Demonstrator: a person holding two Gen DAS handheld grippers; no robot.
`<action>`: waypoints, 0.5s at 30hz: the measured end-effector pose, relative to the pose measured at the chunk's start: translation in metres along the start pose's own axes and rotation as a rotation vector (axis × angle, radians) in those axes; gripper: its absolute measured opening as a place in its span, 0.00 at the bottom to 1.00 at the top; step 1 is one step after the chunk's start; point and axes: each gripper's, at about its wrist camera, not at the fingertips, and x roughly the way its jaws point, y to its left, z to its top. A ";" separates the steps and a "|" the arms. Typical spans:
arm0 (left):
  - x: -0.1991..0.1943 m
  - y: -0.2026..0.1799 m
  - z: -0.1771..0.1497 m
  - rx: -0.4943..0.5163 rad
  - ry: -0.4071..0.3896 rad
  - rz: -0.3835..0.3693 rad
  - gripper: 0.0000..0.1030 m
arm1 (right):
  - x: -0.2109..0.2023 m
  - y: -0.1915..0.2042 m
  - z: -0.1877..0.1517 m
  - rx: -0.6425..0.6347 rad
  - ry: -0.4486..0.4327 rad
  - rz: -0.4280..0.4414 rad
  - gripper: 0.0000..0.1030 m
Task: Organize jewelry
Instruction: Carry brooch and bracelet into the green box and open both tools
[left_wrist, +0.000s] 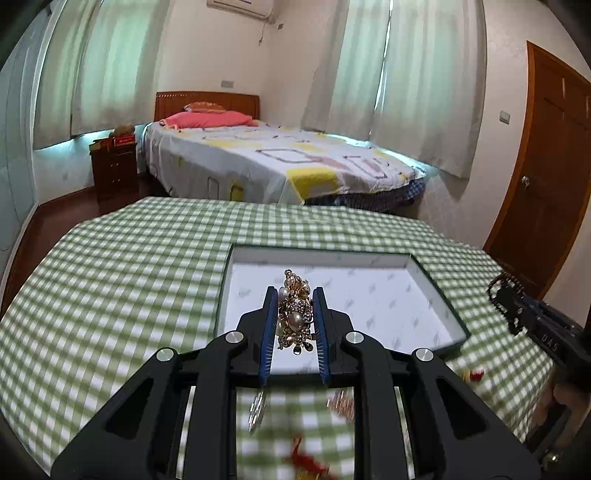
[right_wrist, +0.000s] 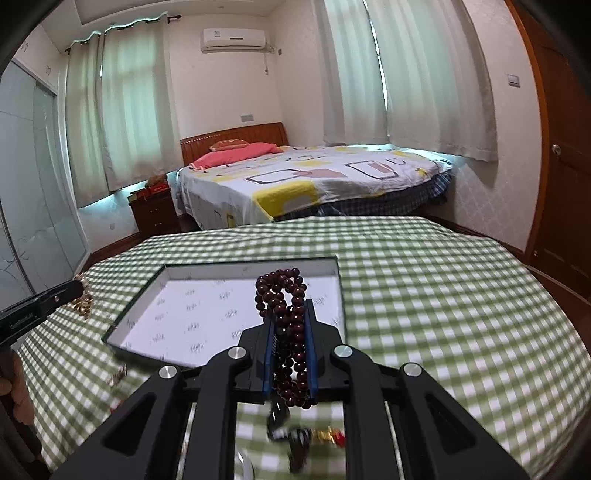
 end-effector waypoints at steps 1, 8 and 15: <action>0.007 -0.001 0.006 0.004 -0.007 0.000 0.18 | 0.006 0.001 0.004 -0.004 -0.002 0.003 0.14; 0.069 0.002 0.009 -0.020 0.072 -0.010 0.18 | 0.056 0.000 0.006 -0.008 0.073 0.026 0.14; 0.117 0.013 -0.013 -0.026 0.194 0.013 0.18 | 0.104 -0.008 -0.017 0.020 0.228 0.030 0.14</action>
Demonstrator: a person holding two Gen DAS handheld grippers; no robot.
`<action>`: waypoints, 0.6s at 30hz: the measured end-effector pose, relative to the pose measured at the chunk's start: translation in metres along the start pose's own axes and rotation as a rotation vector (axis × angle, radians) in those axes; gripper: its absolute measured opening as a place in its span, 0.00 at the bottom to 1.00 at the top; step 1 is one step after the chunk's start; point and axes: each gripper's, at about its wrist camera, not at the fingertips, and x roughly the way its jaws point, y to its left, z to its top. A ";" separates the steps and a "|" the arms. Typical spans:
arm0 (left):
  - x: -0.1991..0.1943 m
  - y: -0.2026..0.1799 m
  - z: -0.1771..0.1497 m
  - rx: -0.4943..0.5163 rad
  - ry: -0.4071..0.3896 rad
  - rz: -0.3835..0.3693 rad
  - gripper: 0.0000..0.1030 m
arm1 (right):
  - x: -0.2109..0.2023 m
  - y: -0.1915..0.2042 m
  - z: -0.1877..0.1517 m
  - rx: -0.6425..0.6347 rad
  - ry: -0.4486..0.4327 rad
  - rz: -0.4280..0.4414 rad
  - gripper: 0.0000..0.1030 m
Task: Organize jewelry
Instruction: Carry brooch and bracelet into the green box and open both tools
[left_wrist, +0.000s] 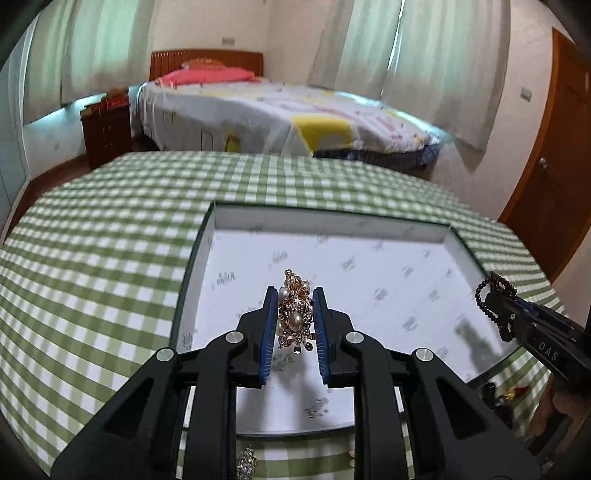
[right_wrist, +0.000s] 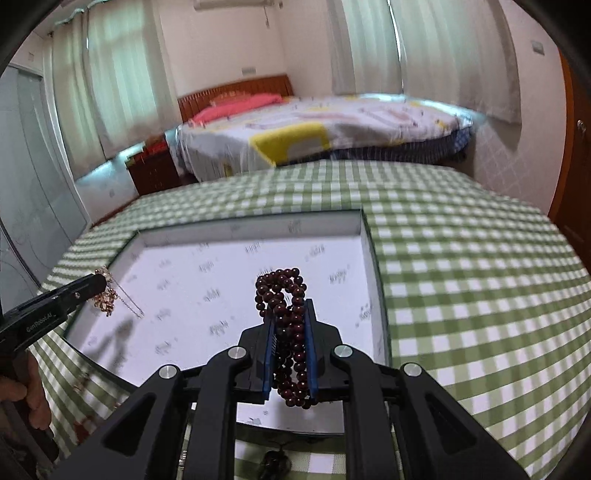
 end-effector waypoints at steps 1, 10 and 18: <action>0.003 0.001 -0.001 -0.001 0.009 0.001 0.18 | 0.004 -0.001 -0.001 0.002 0.014 -0.002 0.14; 0.030 0.005 -0.012 -0.005 0.089 -0.003 0.19 | 0.019 -0.005 -0.002 -0.013 0.071 -0.034 0.21; 0.033 0.005 -0.015 -0.020 0.101 0.006 0.39 | 0.015 -0.007 0.000 -0.001 0.058 -0.026 0.48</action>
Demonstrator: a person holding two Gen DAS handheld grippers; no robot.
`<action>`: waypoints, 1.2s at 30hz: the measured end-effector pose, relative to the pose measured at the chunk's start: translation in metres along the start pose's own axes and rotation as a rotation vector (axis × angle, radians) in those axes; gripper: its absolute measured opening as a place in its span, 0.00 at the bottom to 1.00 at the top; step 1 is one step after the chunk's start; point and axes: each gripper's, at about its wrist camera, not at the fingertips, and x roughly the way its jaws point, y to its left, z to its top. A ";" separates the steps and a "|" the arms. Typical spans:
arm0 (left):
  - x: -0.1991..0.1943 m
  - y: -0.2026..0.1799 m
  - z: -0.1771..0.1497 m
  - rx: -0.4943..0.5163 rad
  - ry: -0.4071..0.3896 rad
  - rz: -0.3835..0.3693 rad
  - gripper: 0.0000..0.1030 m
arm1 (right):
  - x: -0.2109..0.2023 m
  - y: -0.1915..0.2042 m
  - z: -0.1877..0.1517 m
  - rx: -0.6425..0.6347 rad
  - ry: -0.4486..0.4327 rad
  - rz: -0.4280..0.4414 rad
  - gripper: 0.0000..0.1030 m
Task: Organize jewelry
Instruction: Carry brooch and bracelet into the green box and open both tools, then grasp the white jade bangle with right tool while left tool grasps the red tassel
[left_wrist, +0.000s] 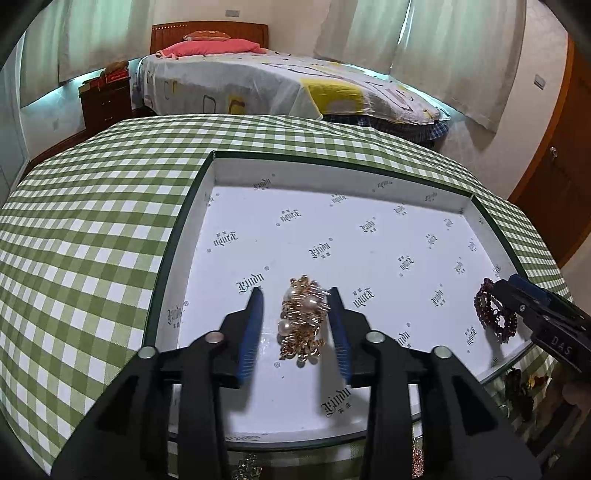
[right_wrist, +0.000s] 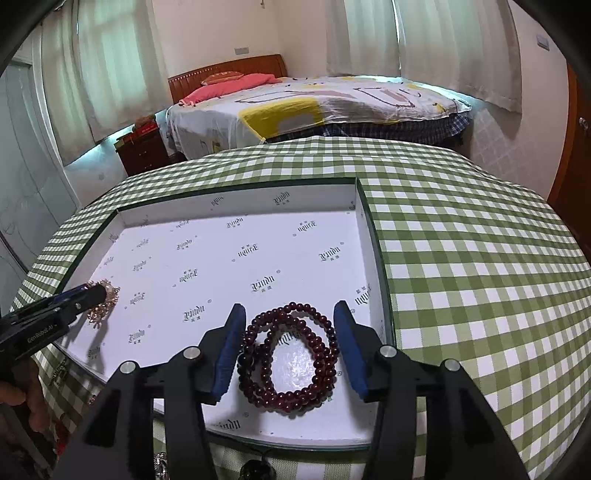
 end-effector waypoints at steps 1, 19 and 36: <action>-0.001 0.000 0.000 -0.001 -0.003 -0.005 0.41 | -0.002 0.000 0.000 0.002 -0.005 0.002 0.49; -0.089 -0.002 -0.038 0.033 -0.130 0.045 0.63 | -0.081 0.023 -0.050 -0.063 -0.099 -0.014 0.64; -0.147 0.006 -0.107 0.024 -0.118 0.082 0.63 | -0.099 0.061 -0.112 -0.142 -0.042 0.052 0.72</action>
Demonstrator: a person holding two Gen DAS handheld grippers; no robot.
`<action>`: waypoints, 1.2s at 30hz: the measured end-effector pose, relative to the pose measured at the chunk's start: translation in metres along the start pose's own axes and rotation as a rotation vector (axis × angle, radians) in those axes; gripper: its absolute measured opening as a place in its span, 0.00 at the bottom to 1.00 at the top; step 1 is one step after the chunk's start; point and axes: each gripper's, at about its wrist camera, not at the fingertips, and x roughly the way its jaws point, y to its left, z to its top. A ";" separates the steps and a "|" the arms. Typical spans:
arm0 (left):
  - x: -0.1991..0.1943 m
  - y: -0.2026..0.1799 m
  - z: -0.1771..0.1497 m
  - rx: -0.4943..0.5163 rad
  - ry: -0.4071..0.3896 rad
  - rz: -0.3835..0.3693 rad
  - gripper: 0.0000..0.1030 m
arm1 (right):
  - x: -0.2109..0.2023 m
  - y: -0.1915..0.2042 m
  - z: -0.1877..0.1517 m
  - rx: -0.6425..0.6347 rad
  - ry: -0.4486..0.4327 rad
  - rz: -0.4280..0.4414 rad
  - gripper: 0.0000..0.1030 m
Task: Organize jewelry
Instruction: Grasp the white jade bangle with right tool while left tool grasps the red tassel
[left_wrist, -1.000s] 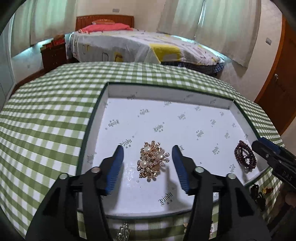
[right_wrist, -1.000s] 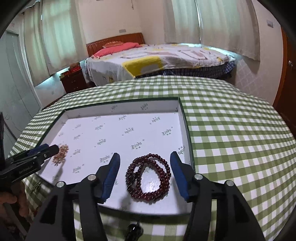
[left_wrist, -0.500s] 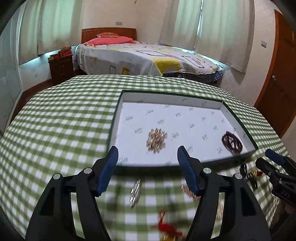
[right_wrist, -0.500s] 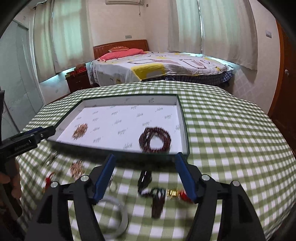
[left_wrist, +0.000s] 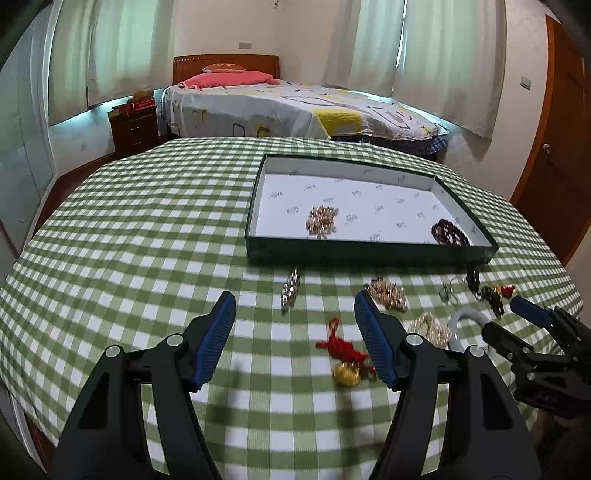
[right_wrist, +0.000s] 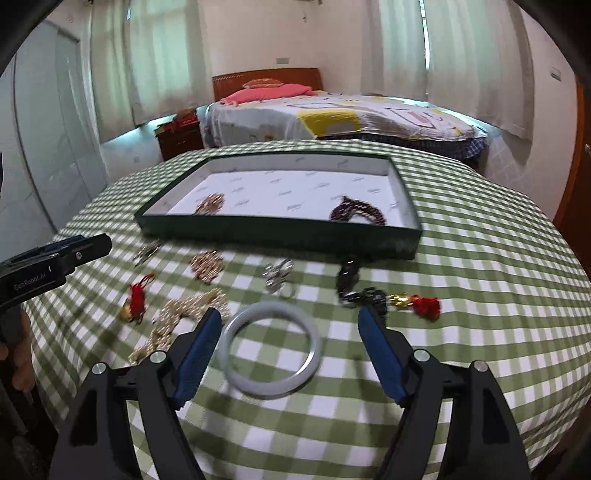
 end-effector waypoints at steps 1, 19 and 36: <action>-0.001 0.000 -0.002 -0.003 0.002 0.000 0.63 | 0.001 0.002 -0.001 -0.007 0.005 0.000 0.73; 0.009 0.000 -0.014 -0.010 0.053 0.011 0.63 | 0.024 0.010 -0.009 -0.027 0.114 -0.014 0.76; 0.022 -0.027 -0.020 0.082 0.105 -0.056 0.61 | 0.014 -0.011 -0.009 0.029 0.092 -0.024 0.67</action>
